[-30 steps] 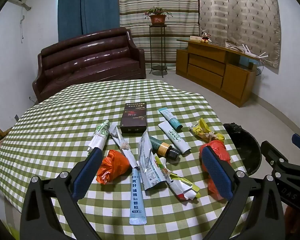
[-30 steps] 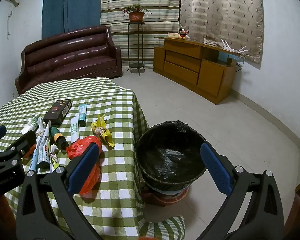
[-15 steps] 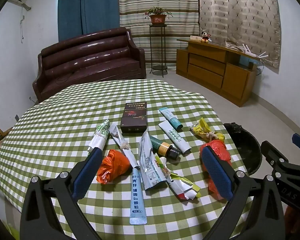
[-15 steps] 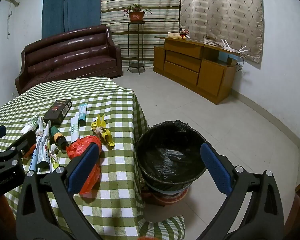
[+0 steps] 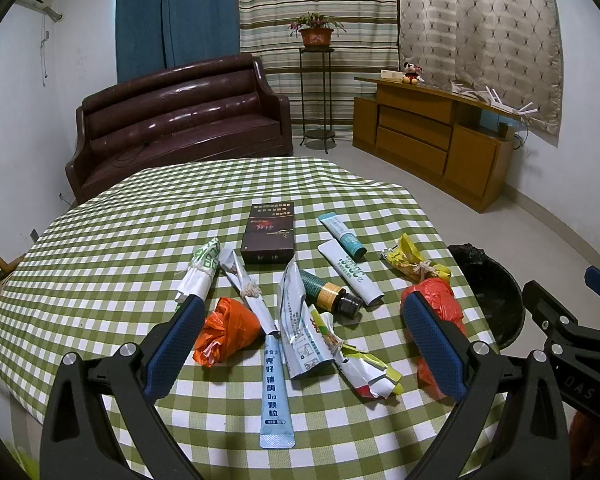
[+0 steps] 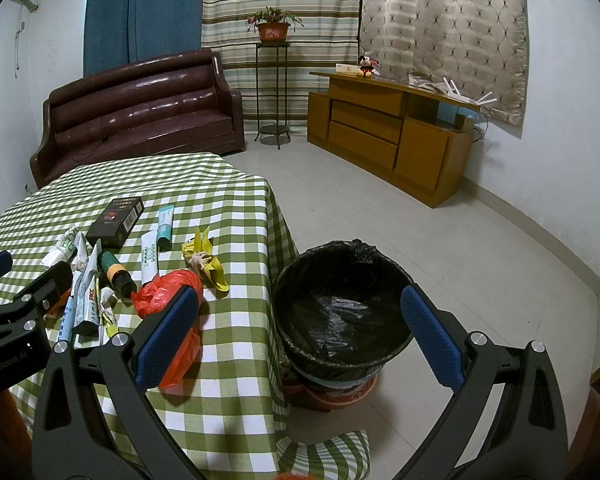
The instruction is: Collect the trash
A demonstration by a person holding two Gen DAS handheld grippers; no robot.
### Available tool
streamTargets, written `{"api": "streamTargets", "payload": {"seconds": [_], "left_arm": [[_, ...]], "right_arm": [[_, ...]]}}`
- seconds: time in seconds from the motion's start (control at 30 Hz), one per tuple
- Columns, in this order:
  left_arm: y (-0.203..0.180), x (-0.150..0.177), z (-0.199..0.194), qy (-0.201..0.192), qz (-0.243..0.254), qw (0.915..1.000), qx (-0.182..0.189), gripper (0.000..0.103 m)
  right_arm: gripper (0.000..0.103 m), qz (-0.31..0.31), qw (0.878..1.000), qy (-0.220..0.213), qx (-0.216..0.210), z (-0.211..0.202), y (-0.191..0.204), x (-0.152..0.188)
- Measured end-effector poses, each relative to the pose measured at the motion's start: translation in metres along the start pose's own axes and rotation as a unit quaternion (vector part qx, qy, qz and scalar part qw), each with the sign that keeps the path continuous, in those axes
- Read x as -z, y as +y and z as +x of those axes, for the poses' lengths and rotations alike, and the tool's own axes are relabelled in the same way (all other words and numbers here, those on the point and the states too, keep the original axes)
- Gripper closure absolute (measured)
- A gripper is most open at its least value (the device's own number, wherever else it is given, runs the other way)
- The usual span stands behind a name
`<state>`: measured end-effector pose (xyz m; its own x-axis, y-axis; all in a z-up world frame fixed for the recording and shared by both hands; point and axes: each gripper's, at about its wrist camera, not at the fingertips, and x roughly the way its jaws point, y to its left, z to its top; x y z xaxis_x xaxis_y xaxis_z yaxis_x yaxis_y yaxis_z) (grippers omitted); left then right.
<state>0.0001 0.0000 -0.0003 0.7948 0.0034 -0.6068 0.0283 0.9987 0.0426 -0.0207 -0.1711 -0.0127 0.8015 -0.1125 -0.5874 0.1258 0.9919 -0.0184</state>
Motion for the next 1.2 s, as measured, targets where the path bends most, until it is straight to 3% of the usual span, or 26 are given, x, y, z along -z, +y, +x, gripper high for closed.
{"api": "streamTargets", "payload": {"seconds": [0.5, 0.87, 1.0, 1.2], "left_arm": [[0.006, 0.003, 0.003, 0.004, 0.001, 1.0, -0.004, 0.006], [0.056, 0.019, 0.018, 0.032, -0.022, 0.9984, -0.042, 0.007], [0.073, 0.026, 0.024, 0.045, -0.029, 0.9972, -0.051, 0.007], [0.083, 0.025, 0.03, 0.056, -0.038, 0.9967, -0.046, 0.007]], "right_arm": [[0.004, -0.001, 1.0, 0.001, 0.0, -0.003, -0.004, -0.004], [0.006, -0.002, 1.0, 0.014, -0.006, 0.009, 0.009, 0.009], [0.019, -0.006, 0.999, 0.028, -0.017, 0.014, 0.015, 0.01], [0.022, -0.011, 0.999, 0.037, -0.03, 0.019, 0.025, 0.01]]}}
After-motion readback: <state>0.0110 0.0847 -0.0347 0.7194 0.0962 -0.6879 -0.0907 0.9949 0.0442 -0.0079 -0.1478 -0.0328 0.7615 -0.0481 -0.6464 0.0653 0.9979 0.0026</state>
